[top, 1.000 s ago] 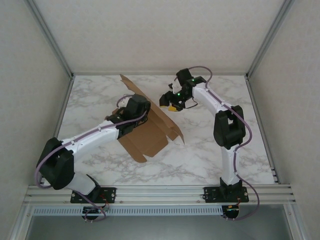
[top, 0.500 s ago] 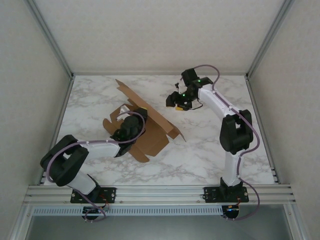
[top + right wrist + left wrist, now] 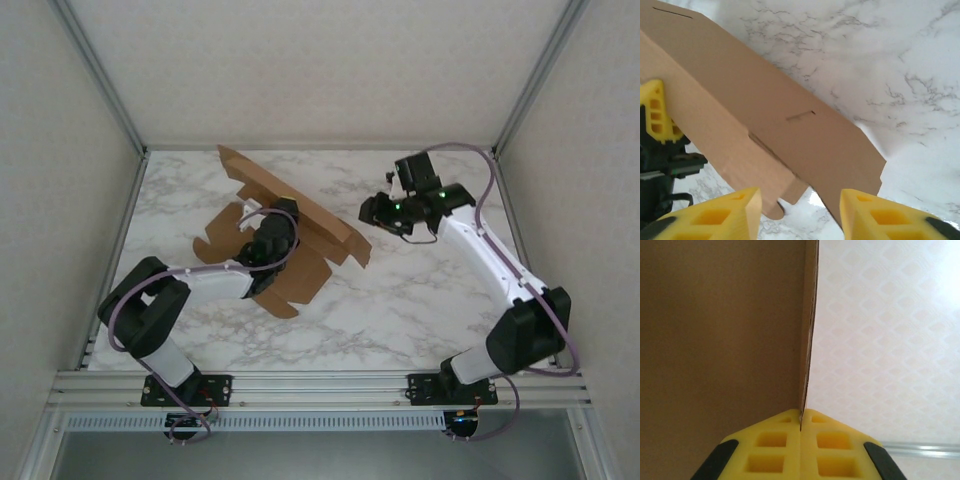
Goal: Fold the paper box
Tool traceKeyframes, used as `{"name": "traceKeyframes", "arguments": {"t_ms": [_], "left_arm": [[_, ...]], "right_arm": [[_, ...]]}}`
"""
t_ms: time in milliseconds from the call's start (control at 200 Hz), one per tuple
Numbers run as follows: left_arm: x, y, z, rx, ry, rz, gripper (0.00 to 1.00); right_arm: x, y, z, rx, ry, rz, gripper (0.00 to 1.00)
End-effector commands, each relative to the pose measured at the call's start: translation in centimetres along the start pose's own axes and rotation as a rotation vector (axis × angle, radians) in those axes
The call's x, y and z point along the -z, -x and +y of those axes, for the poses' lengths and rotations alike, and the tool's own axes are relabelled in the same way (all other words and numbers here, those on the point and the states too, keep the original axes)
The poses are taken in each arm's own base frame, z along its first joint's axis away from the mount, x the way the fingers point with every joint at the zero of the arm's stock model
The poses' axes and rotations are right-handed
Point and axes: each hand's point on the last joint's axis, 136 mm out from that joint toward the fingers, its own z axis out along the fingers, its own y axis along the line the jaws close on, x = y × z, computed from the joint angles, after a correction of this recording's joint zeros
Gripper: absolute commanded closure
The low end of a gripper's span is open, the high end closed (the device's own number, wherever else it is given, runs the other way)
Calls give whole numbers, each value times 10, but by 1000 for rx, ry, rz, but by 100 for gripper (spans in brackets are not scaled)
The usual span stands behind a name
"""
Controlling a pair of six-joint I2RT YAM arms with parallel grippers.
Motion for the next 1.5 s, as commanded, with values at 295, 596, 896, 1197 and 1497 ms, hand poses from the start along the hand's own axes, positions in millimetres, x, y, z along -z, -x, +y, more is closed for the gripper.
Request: {"name": "traceKeyframes", "arguments": {"t_ms": [295, 596, 896, 1197, 1497], "left_arm": [[-2, 2, 18, 80, 238, -271, 100], [-7, -14, -5, 79, 216, -269, 100], [-15, -7, -4, 155, 187, -258, 100], [-22, -6, 0, 207, 177, -243, 100], [-21, -8, 7, 238, 182, -227, 100]], "right_arm": [[-56, -4, -35, -9, -120, 48, 77], [-33, 56, -16, 50, -151, -33, 64], [-5, 37, 25, -222, 182, -110, 19], [-31, 42, 43, -567, 437, -83, 19], [-50, 65, 40, -679, 528, -162, 51]]}}
